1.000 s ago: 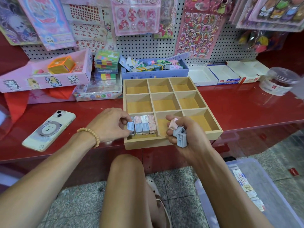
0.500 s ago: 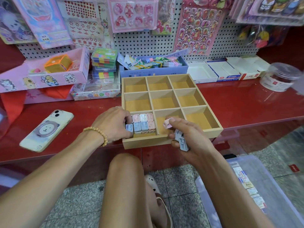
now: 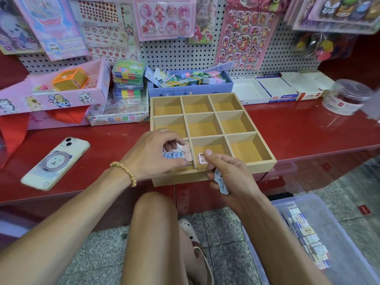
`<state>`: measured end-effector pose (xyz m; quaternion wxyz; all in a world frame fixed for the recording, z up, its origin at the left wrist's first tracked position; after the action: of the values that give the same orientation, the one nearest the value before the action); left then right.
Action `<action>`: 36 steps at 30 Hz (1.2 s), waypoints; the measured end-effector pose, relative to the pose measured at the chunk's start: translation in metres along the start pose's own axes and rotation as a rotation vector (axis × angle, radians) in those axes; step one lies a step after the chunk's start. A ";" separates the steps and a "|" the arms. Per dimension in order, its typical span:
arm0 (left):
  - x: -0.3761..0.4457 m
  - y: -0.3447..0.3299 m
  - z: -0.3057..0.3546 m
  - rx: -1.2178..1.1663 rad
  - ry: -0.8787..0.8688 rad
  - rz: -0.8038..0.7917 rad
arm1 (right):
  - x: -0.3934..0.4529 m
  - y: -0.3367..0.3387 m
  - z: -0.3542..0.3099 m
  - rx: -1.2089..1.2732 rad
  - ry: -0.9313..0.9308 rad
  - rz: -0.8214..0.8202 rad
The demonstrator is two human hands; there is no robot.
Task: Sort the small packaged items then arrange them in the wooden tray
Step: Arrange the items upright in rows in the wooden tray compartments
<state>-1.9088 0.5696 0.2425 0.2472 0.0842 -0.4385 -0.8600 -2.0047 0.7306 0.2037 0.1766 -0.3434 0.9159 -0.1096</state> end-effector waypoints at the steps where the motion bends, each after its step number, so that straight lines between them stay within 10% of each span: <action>1: -0.002 -0.002 0.009 -0.076 -0.028 -0.029 | 0.000 -0.002 0.000 -0.010 0.010 0.000; 13: -0.001 -0.015 0.028 -0.287 -0.026 -0.021 | 0.000 0.004 -0.006 -0.068 0.057 -0.016; 36: 0.044 -0.024 -0.009 0.128 0.127 0.000 | 0.021 0.018 -0.011 0.174 -0.062 0.171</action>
<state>-1.9524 0.5528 0.2209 0.2689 0.1542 -0.4758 -0.8231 -2.0346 0.7307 0.2026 0.2428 -0.2508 0.9229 -0.1627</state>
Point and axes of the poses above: each hand's wrist, its own x-axis towards the middle knuckle, its own y-axis out of the back of the hand, z = x × y, the point moved 3 cm from there along x, towards the middle knuckle, and after that the axes turned 8 degrees about y, right-handed, at the moved point
